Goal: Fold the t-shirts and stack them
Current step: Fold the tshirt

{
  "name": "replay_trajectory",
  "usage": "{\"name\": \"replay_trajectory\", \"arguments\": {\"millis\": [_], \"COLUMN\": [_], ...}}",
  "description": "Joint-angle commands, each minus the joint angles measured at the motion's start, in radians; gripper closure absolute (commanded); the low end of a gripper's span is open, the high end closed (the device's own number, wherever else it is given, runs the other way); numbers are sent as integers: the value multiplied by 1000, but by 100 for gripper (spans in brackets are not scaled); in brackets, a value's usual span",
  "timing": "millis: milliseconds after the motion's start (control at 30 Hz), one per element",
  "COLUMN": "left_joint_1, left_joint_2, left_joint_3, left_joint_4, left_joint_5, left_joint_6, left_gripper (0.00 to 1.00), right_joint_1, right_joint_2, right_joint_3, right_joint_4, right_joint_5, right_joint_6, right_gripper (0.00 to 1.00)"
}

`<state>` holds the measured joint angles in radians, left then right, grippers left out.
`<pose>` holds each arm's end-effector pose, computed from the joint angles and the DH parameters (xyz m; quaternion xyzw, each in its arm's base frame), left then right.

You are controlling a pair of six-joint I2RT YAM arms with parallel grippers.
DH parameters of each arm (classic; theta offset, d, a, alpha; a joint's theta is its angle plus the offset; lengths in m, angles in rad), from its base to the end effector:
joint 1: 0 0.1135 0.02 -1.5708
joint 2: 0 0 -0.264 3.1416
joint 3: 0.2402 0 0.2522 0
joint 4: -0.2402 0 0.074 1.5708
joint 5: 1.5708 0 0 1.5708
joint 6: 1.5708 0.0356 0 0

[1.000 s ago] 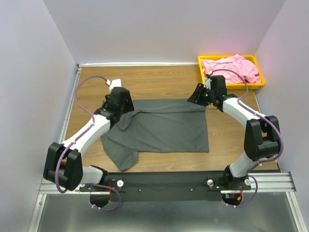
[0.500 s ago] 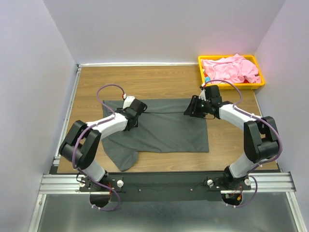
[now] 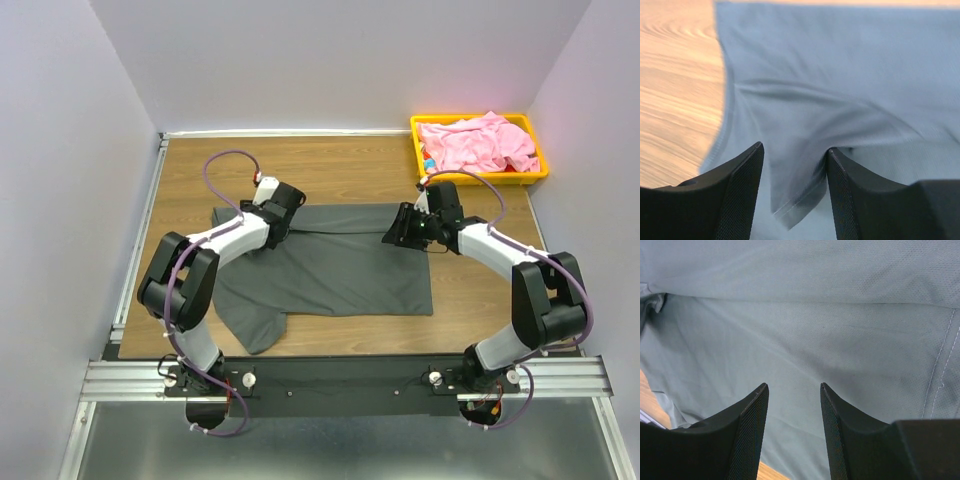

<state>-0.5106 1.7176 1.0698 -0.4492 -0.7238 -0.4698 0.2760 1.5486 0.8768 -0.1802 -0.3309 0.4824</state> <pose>0.3047 -0.1437 0.1851 -0.0645 0.9106 0.2003 0.3557 0.2991 0.0967 0.1909 0.0375 0.9244 0.2716 0.2652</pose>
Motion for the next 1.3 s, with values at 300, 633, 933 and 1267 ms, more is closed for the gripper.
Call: {"name": "replay_trajectory", "arguments": {"millis": [300,633,933,1267], "left_joint_1": [119,155,231,311], "left_joint_2": [86,103,27,16], "left_joint_3": [113,122,49,13], "left_joint_4": [105,161,204,247], "left_joint_5": [-23,109,365,521], "left_joint_6": [128,145,108,68], "left_gripper": [41,39,37,37], "right_joint_1": [9,210,433,537], "right_joint_2": [-30,83,320,606], "right_joint_3": [-7,177,433,703], "right_joint_4": [1,2,102,171], "right_joint_5": [-17,68,211,173], "right_joint_6": [-1,-24,-42,-38], "right_gripper": [47,54,58,63]}}
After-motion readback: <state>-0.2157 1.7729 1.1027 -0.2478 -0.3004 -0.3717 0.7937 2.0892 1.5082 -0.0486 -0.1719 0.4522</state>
